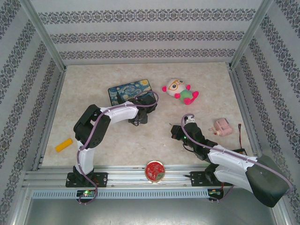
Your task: Unlock the padlock with the key
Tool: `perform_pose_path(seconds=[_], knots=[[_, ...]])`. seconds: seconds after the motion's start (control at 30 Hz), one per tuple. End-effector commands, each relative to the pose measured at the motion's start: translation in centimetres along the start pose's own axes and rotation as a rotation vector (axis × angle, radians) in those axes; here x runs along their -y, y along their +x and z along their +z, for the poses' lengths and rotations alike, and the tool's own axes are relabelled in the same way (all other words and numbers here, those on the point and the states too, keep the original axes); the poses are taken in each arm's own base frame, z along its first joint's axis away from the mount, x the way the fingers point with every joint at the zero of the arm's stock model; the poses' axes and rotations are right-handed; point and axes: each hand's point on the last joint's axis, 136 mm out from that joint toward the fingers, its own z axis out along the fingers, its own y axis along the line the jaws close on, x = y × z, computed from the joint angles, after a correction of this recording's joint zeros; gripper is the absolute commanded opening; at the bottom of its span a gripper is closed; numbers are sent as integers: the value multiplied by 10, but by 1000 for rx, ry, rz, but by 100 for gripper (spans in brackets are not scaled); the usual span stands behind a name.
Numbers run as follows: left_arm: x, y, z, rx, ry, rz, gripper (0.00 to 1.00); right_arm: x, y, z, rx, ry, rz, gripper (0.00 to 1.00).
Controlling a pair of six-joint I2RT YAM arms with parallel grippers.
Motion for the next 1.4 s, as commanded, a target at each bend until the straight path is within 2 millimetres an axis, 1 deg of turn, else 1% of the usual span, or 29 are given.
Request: perform_pose_path(seconds=[0.0, 0.1, 0.23, 0.37, 0.43, 0.5, 0.53, 0.6, 0.63, 0.67, 0.77, 0.8, 0.9, 1.03, 1.23, 1.37], knots=[[-10, 5, 3, -18, -26, -31, 47, -2, -7, 0, 19, -2, -5, 0], [-13, 7, 3, -17, -28, -37, 46, -1, -7, -1, 23, 0, -4, 0], [-14, 4, 4, -6, -31, -46, 48, 0, -6, 0, 18, 2, -3, 0], [-22, -1, 3, 19, -73, -59, 46, 0, -5, 0, 16, 4, -3, 0], [-26, -2, 2, 28, -94, -72, 40, 1, -5, 0, 16, 6, -1, 0], [-28, -2, 1, 31, -101, -83, 38, 3, -4, 1, 16, 10, 0, 0], [-29, -2, 1, 32, -103, -90, 35, 3, -4, 1, 15, 8, 2, 0], [-27, -1, 1, 33, -92, -97, 34, 4, -4, 1, 14, 12, 2, 0], [-27, -1, 2, 32, -87, -102, 31, 4, -3, 2, 12, 11, 3, 0], [-26, -1, 2, 31, -84, -106, 30, 4, -3, 2, 11, 12, 4, 0], [-20, 1, 3, 21, -51, -121, 28, 5, -1, 4, 4, 11, 4, 0], [-17, 2, 3, 17, -33, -128, 24, 4, -1, 4, 2, 10, 4, 0], [-4, 3, -2, 5, 56, -173, 23, 1, 3, 6, -12, -15, -18, 0], [16, 5, -15, -4, 208, -277, 18, -10, 8, 10, -32, -84, -49, 0], [35, 7, -37, 6, 362, -410, 17, -20, 12, 17, -40, -142, -49, 0], [45, 11, -42, -4, 438, -478, 17, -29, 18, 23, -50, -173, -54, 0]])
